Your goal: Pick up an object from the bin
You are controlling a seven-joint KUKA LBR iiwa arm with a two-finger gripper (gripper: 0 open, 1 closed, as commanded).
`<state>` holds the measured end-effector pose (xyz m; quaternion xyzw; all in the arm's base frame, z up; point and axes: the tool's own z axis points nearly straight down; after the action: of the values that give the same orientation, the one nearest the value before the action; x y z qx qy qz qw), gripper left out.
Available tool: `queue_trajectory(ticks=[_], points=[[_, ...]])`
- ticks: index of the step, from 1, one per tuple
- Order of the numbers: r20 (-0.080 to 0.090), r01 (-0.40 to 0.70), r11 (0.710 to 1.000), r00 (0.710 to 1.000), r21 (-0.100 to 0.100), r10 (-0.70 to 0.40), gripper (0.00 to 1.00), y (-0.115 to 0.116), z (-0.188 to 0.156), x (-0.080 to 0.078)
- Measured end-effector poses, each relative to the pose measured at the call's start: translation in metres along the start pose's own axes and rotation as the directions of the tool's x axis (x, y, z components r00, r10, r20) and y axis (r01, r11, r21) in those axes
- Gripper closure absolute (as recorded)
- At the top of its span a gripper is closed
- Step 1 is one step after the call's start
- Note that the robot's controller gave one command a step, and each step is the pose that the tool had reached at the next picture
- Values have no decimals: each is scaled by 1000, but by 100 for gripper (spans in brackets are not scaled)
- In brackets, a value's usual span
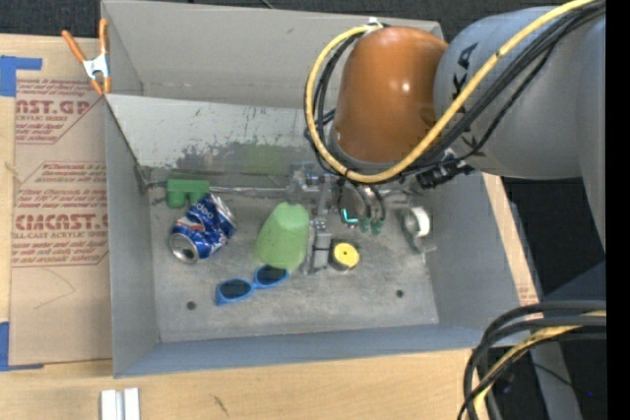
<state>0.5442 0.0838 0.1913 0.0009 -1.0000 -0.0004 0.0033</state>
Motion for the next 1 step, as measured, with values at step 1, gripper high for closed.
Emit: queue_trajectory(ticks=[1], points=[[-3, 121, 993, 993, 2, -121, 0, 93, 126, 13]])
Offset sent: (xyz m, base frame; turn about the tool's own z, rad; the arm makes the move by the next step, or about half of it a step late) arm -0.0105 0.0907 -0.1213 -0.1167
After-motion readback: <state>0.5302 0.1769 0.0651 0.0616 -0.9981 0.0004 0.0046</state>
